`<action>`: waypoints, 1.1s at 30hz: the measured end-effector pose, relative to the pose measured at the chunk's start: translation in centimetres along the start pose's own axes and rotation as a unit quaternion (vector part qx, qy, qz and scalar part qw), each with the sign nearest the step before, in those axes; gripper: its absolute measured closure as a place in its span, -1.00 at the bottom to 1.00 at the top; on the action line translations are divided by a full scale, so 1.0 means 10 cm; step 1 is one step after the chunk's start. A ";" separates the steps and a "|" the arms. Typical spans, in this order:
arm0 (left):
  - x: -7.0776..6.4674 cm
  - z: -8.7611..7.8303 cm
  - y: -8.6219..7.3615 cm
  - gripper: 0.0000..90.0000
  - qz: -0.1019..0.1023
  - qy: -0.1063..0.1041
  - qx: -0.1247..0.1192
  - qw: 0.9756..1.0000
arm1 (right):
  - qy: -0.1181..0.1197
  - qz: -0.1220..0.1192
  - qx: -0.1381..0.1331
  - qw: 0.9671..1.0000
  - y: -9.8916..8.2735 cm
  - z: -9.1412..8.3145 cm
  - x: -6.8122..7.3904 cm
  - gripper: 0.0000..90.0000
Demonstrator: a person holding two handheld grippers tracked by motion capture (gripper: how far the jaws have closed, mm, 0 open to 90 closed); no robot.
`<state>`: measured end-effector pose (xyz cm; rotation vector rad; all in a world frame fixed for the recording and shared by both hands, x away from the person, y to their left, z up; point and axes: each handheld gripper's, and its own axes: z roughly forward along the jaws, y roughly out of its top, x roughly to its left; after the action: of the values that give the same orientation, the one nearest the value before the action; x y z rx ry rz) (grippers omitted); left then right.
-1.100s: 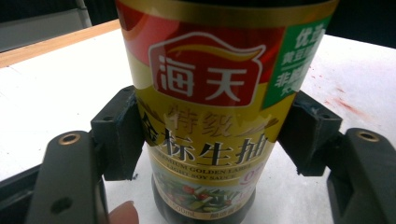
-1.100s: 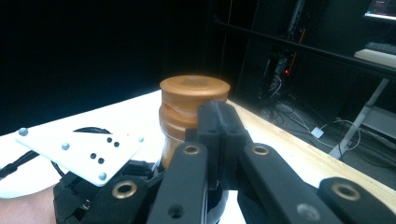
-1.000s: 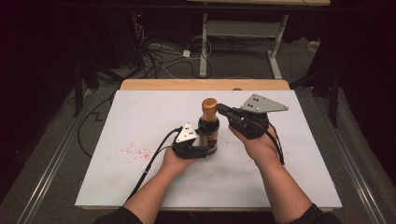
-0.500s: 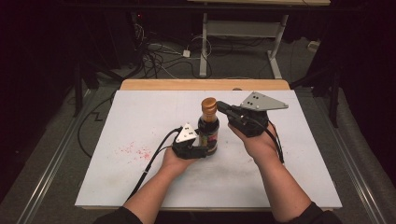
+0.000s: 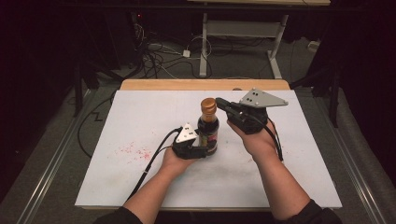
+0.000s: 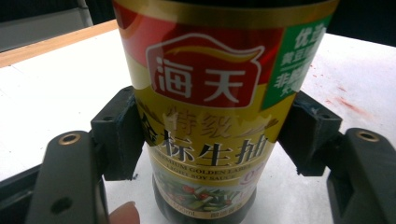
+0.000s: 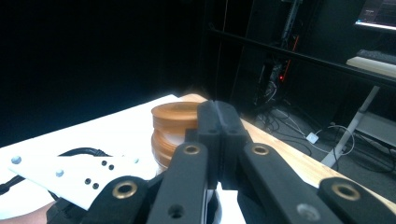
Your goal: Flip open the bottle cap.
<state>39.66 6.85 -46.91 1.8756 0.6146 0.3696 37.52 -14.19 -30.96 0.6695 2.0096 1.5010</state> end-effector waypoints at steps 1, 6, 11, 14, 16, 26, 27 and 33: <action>0.00 0.00 0.00 -0.34 0.001 0.001 0.000 1.000 | 0.000 0.000 -0.002 1.000 0.00 0.00 0.00 1.00; 0.00 0.00 0.00 -0.34 0.000 -0.001 0.001 1.000 | 0.000 0.010 -0.008 1.000 0.00 0.02 0.01 1.00; 0.00 0.00 0.00 -0.34 0.000 0.000 0.000 1.000 | -0.001 0.005 -0.007 1.000 -0.02 0.02 0.01 1.00; -0.01 0.00 -0.01 -0.35 0.003 0.001 0.001 1.000 | -0.002 0.006 -0.004 1.000 -0.03 0.00 0.00 1.00; -0.01 0.01 -0.01 -0.35 0.003 0.002 0.000 1.000 | -0.003 0.007 0.000 1.000 -0.05 -0.01 -0.01 1.00; -0.01 0.01 -0.01 -0.35 0.004 0.003 -0.001 1.000 | 0.012 -0.007 0.033 0.999 -0.17 -0.04 0.00 1.00; -0.01 0.01 -0.01 -0.35 0.004 0.003 -0.001 1.000 | 0.013 -0.014 0.039 0.999 -0.14 -0.04 0.02 1.00; -0.02 0.01 -0.01 -0.34 0.004 0.005 -0.001 1.000 | 0.015 -0.035 0.067 0.997 -0.05 -0.04 0.02 1.00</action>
<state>39.56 6.71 -47.02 1.8758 0.6126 0.3843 37.06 -14.43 -31.42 0.6271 2.1492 1.3527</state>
